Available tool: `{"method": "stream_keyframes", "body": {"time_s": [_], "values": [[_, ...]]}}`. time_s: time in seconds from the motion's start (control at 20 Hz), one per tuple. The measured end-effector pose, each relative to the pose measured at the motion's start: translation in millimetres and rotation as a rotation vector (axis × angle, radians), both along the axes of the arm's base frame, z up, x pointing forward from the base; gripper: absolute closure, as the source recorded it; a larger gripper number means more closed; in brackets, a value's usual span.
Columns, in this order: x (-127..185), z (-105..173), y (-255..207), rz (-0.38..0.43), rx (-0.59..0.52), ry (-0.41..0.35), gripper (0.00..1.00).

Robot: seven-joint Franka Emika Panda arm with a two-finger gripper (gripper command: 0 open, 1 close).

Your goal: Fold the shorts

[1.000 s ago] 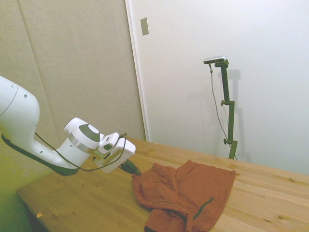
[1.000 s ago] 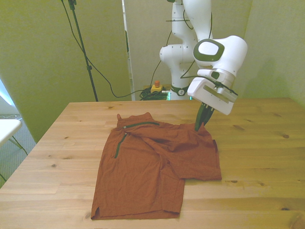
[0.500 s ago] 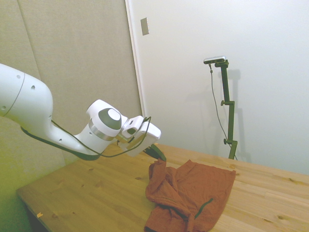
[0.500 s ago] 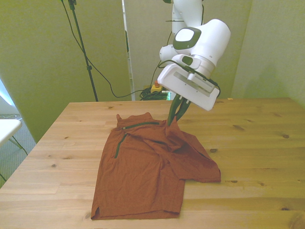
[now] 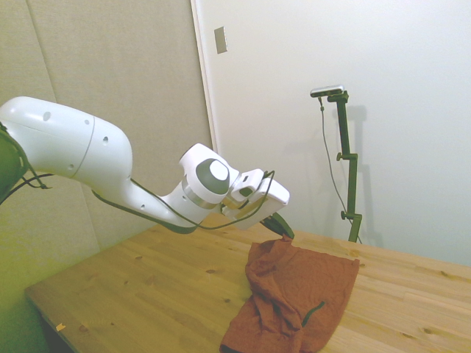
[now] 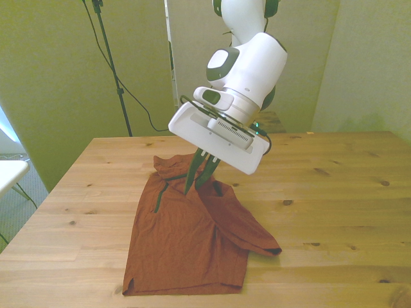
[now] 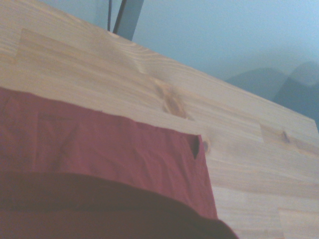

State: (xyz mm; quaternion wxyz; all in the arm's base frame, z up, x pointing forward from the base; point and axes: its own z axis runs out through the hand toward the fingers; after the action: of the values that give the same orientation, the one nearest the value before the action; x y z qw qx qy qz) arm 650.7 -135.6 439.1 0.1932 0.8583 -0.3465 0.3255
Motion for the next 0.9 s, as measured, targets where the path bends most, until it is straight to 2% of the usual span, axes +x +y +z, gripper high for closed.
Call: {"method": "stream_keyframes", "body": {"time_s": [0.45, 0.9], "values": [[27, 26, -47, -0.087, -0.004, -0.029, 1.00], [34, 27, -116, -0.206, -0.002, -0.059, 1.00]]}}
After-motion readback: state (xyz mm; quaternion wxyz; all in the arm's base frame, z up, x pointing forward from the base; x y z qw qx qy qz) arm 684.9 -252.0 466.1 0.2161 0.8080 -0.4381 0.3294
